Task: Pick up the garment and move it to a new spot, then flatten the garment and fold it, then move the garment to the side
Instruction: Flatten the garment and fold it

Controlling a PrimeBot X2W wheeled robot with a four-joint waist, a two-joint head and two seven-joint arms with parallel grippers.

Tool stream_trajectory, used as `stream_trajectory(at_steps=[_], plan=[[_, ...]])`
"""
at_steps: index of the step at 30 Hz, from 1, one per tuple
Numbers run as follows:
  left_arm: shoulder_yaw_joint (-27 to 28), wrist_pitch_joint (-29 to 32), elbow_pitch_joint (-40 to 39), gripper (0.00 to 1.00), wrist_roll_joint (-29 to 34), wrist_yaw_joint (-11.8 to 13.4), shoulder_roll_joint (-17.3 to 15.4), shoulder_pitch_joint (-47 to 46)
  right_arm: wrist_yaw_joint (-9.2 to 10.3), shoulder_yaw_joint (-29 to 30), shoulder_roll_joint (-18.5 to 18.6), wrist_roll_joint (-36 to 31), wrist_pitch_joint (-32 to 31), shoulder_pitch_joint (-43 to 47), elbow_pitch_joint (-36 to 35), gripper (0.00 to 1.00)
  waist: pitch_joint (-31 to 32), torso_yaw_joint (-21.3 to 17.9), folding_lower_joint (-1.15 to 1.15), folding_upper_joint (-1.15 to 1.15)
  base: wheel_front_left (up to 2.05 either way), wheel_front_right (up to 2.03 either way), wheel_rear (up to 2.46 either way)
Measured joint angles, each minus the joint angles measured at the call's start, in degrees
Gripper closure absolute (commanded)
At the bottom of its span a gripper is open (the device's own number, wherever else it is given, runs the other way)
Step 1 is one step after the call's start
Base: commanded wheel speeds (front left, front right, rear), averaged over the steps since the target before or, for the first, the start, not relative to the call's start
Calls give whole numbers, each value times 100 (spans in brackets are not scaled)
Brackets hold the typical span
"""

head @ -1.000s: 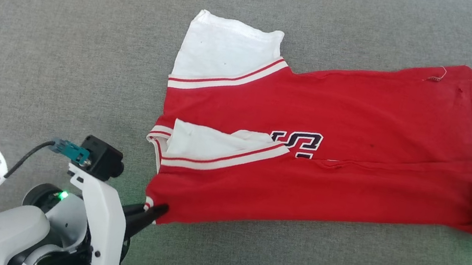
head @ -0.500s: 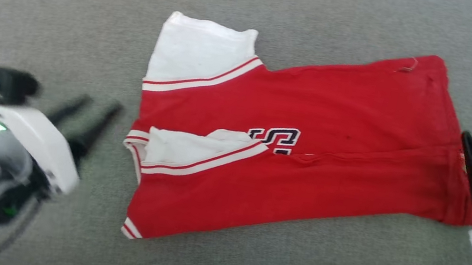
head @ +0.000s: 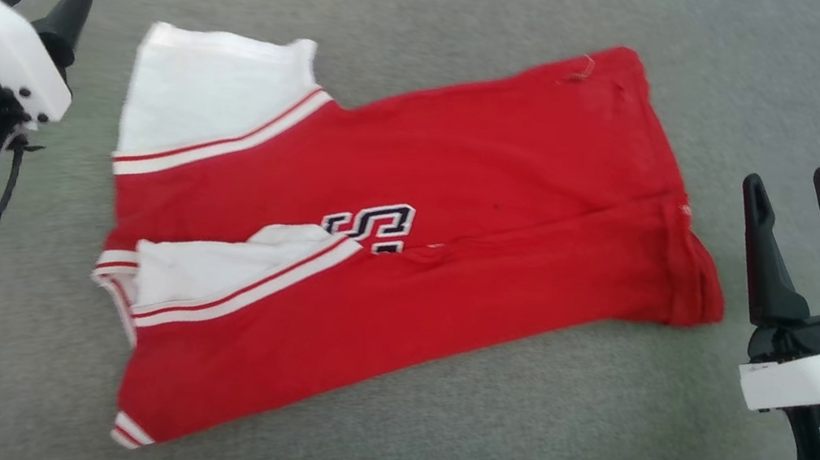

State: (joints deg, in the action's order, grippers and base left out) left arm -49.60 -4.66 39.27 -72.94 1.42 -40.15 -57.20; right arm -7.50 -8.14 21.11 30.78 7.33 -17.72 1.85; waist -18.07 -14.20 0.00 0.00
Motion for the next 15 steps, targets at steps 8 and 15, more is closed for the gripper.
stream_trajectory(at_steps=[8,15], plan=[[-612,2183,1519,0,238,-151,315,-1035,0,-89,-32,110,81,-175,219,0,-462,-433,0,0,0,0,0],[-701,3795,2049,0,33,-328,446,-1636,0,-266,-27,203,178,-363,348,0,-809,-604,0,0,0,0,0]])
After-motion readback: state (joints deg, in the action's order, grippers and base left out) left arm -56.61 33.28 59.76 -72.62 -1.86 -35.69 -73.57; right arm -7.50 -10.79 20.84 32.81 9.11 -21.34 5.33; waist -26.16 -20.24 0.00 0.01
